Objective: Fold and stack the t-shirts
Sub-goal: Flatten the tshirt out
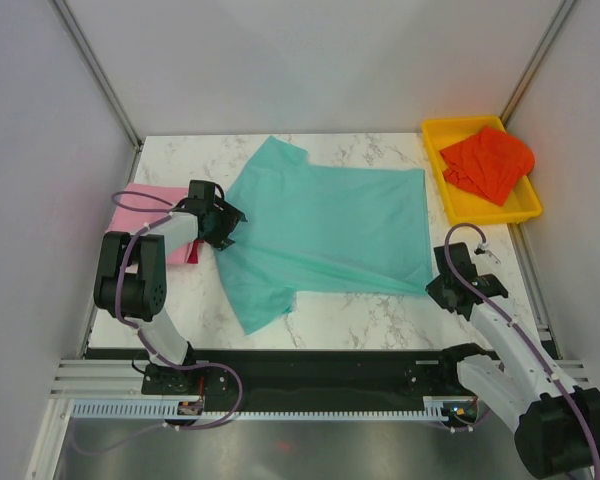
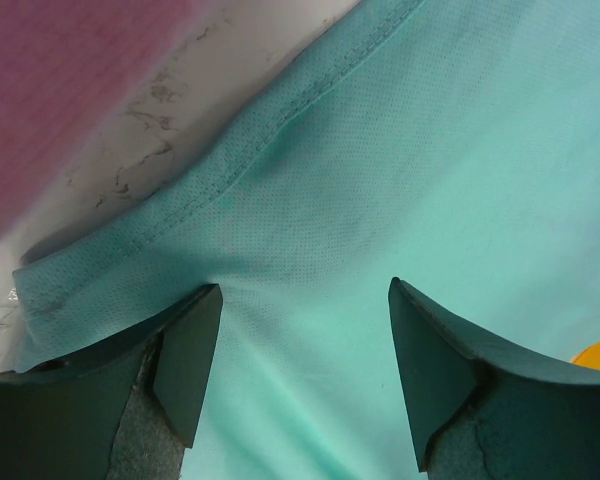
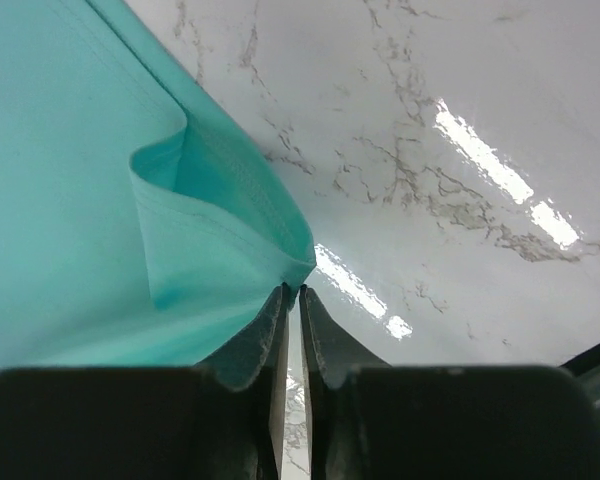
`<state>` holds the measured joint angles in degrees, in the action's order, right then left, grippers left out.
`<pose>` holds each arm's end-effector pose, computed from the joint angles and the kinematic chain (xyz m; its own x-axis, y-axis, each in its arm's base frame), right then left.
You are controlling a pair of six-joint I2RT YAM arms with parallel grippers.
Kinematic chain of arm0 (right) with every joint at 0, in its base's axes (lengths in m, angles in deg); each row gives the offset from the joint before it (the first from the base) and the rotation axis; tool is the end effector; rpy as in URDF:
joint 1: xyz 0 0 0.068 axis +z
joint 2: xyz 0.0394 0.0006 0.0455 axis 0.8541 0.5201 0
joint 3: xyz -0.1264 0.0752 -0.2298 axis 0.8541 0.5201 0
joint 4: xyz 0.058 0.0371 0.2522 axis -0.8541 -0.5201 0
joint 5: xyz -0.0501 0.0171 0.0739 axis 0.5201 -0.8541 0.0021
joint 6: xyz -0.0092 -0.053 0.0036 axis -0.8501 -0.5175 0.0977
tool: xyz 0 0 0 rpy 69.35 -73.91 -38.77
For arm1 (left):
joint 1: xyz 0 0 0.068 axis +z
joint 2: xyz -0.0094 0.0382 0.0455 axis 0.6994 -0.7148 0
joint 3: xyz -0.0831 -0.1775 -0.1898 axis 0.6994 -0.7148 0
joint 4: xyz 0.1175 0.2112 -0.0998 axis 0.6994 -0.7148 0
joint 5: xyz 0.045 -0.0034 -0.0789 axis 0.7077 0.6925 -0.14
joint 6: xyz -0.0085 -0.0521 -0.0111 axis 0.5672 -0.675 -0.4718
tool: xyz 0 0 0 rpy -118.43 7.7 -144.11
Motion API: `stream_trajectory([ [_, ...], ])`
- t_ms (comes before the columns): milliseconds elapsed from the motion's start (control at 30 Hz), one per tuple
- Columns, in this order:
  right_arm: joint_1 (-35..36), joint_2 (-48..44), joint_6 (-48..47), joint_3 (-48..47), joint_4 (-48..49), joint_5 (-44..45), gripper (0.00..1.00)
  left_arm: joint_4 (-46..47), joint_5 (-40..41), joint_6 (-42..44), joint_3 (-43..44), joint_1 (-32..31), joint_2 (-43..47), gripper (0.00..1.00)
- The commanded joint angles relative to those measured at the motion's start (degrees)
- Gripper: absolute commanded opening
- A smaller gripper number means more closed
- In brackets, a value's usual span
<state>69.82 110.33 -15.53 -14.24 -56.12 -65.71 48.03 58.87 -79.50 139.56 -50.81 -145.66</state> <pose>0.1504 0.0181 0.1948 -0.4745 0.7362 -0.4826 0.7265 0.6371 0.2575 0.3429 -0.0404 0.1590 -0.5133 -0.8266 -0.2309 -0.6603 0.5522 -0.5089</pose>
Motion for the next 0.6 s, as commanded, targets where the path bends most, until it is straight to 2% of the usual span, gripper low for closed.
stream_trajectory([
  [0,0.97,1.06,3.86,-2.54,-6.28,2.07,0.16,-3.13,2.33,1.24,-0.63,0.46,-2.16,0.76],
  [133,1.76,0.98,3.78,-3.16,-6.98,2.76,0.29,-3.13,2.41,1.68,-0.64,0.37,-0.68,0.77],
  [200,1.85,0.28,3.34,-3.77,-6.89,4.69,0.39,-3.13,3.72,2.3,-0.72,-0.24,0.38,0.77],
  [300,1.85,0.36,1.67,-4.3,-5.49,4.96,0.43,-3.13,5.13,3.18,-1.25,-1.38,3.89,0.82],
  [400,1.76,1.68,-1.14,-3.95,-1.46,2.69,0.41,-4.09,5.58,4.32,-1.86,-2.52,7.76,0.91],
  [567,1.94,4.13,-2.29,-1.41,3.64,1.19,0.4,-11.46,5.75,6.42,-3.62,-3.14,15.4,1.0],
])
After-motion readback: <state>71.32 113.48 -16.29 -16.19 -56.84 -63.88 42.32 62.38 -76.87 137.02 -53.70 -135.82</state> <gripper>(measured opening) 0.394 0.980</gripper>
